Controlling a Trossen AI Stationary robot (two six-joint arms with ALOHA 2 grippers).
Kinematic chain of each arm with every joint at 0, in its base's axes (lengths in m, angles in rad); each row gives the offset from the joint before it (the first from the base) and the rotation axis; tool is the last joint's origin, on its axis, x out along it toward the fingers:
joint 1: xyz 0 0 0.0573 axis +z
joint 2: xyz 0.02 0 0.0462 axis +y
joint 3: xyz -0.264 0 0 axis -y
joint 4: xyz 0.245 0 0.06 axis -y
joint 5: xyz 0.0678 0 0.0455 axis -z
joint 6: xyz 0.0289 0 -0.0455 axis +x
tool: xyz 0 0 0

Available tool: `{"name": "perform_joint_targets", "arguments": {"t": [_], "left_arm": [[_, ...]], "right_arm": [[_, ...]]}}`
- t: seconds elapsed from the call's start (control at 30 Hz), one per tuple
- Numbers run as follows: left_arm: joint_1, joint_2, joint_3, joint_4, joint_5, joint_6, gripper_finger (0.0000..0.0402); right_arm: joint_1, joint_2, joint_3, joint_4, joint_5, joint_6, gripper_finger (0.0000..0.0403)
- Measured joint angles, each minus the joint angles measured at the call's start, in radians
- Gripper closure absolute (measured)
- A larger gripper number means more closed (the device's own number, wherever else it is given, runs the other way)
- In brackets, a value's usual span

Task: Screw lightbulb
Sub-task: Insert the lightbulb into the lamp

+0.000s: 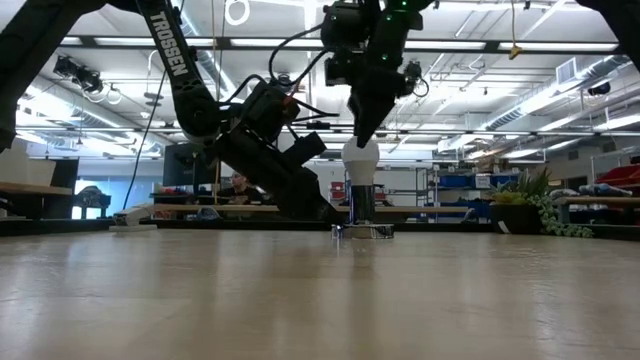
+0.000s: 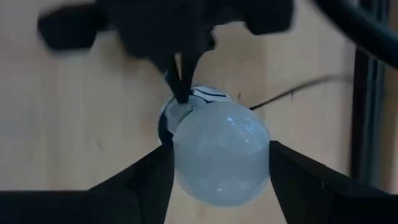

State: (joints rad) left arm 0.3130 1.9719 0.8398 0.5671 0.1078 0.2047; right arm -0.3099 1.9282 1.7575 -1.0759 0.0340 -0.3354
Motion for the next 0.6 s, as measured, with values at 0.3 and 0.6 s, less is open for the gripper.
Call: {"name": "perform_joint_targets", "arguments": {"t": [0.3,0.6], "left_arm": [[0.000,0.000,0.000,0.000,0.000,0.000,0.0401],[0.000,0.000,0.000,-0.001,0.000,0.000,0.0401]], "right_arm": [[-0.006,-0.002,0.001,0.010,0.004,0.701,0.0163],[0.005,0.007,0.056,-0.014,0.006,0.464,0.0138]]}}
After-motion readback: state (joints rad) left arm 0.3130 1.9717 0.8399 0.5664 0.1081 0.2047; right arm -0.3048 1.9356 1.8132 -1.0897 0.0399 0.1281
